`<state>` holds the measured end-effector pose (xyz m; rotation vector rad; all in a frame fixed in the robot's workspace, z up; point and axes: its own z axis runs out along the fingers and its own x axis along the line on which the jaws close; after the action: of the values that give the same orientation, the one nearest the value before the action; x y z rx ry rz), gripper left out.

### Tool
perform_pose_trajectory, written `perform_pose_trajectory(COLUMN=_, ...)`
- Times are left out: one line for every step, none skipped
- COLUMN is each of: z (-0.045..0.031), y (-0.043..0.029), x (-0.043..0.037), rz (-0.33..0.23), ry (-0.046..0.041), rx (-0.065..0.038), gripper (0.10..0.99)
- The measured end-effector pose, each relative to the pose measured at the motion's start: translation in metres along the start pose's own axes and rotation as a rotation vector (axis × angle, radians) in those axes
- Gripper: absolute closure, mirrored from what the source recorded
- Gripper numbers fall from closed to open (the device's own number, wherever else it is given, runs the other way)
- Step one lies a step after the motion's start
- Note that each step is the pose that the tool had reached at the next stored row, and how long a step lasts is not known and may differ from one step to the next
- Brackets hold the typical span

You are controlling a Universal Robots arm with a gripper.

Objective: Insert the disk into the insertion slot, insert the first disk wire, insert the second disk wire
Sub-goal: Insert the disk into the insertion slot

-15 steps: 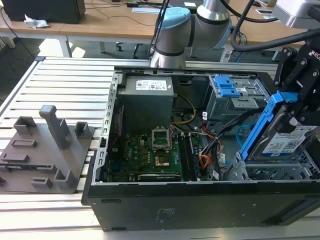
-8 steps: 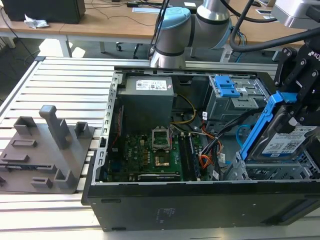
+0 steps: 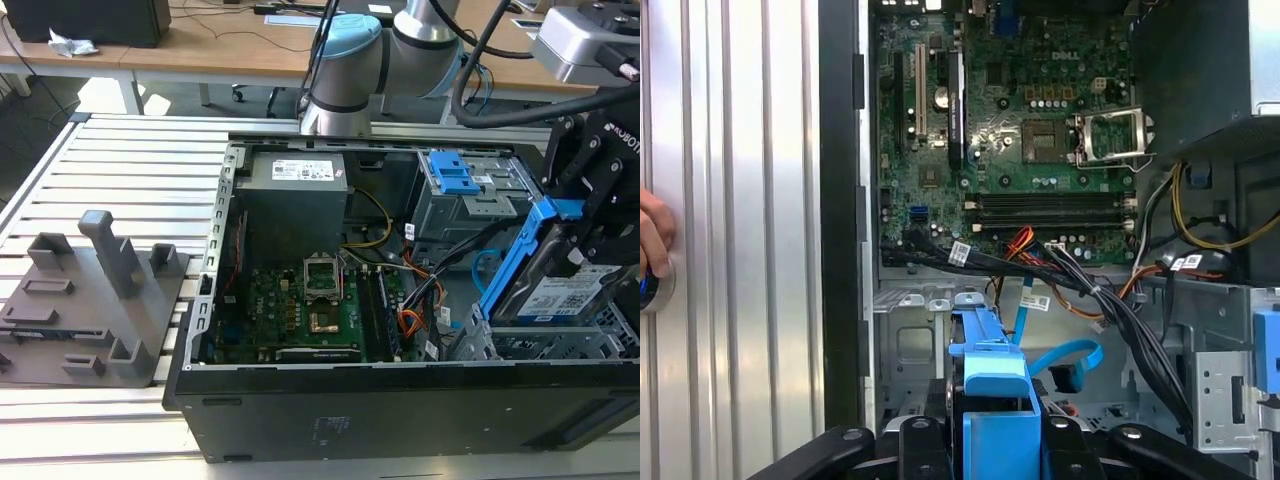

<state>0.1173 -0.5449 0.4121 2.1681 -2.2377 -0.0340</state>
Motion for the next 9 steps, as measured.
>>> perform_pose_trajectory(z=0.0016, y=-0.0001, x=0.0, rz=0.0, ry=0.0, rx=0.0, gripper=0.722)
perform_pose_trajectory(z=0.0027, y=-0.0001, x=0.0, rz=0.0, ry=0.0001, rx=0.0, gripper=0.722)
perform_pose_trajectory(z=0.0033, y=-0.0001, x=0.0, rz=0.0, ry=0.0001, rx=0.0, gripper=0.722)
perform_pose_trajectory(z=0.0039, y=-0.0001, x=0.0, rz=0.0, ry=0.0, rx=0.0, gripper=0.722)
perform_pose_trajectory(z=0.0049, y=-0.0002, x=0.0, rz=0.0, ry=0.0001, rx=0.0, gripper=0.722)
perform_pose_trajectory(z=0.0058, y=-0.0002, x=0.0, rz=0.0, ry=0.0, rx=0.0, gripper=0.722)
perform_pose_trajectory(z=0.0066, y=-0.0002, x=0.0, rz=0.0, ry=0.0, rx=0.0, gripper=0.722)
perform_pose_trajectory(z=0.0079, y=-0.0003, x=0.0, rz=0.0, ry=0.0001, rx=0.0, gripper=0.722)
perform_pose_trajectory(z=0.0088, y=-0.0003, x=0.0, rz=0.0, ry=0.0, rx=0.0, gripper=0.722)
